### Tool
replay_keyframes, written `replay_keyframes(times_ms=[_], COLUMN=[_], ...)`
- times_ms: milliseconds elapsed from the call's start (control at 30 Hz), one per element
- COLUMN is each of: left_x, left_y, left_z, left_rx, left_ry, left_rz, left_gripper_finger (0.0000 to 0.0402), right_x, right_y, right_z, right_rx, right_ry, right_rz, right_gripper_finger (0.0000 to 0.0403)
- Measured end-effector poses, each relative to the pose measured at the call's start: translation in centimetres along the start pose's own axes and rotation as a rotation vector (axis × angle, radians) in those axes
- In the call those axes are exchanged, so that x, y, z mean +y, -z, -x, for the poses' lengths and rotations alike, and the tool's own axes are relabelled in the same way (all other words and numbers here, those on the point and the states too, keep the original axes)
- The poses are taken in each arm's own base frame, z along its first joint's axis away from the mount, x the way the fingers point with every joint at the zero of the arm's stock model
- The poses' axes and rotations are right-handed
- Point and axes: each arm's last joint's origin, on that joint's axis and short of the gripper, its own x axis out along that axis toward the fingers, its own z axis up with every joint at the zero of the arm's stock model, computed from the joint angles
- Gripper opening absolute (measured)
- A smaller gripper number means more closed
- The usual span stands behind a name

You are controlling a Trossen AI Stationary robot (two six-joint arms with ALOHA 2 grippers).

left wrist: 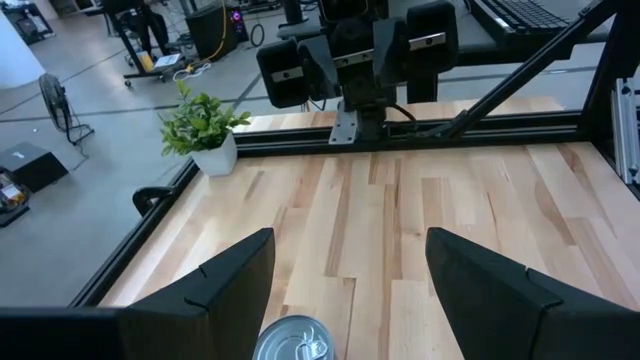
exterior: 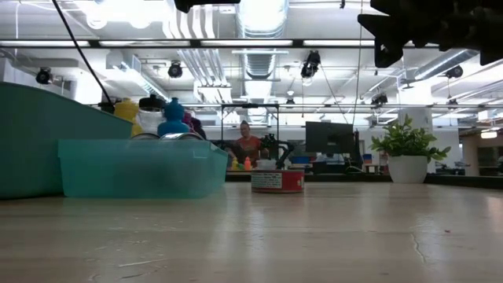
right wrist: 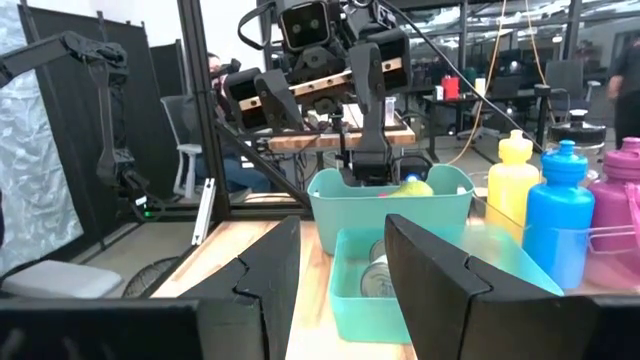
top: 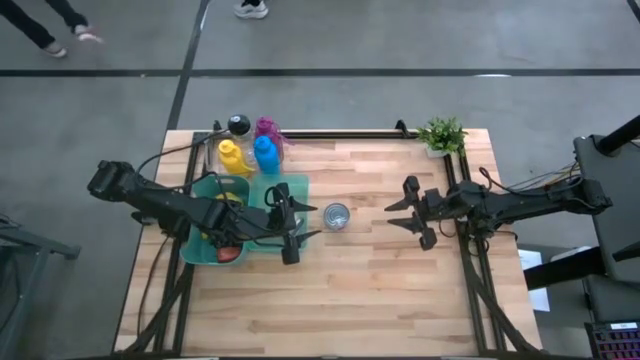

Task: Pick & Place Food Item
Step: Put the red tuna can into the light green bin

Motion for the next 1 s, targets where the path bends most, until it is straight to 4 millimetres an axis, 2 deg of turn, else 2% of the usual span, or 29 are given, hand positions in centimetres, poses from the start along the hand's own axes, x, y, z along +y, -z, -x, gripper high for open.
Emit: replay_keyframes(times_ms=[1000], left_x=[0.0], left_y=[-0.01], left_z=[0.0], left_rx=[0.0], left_ry=[0.0], left_rz=[0.002], left_gripper_finger=[0.0265], right_x=[-0.04], right_y=[0.44], right_z=[0.09], right_rx=[0.015], right_ry=[0.002], right_rz=[-0.001], right_gripper_finger=[0.0147])
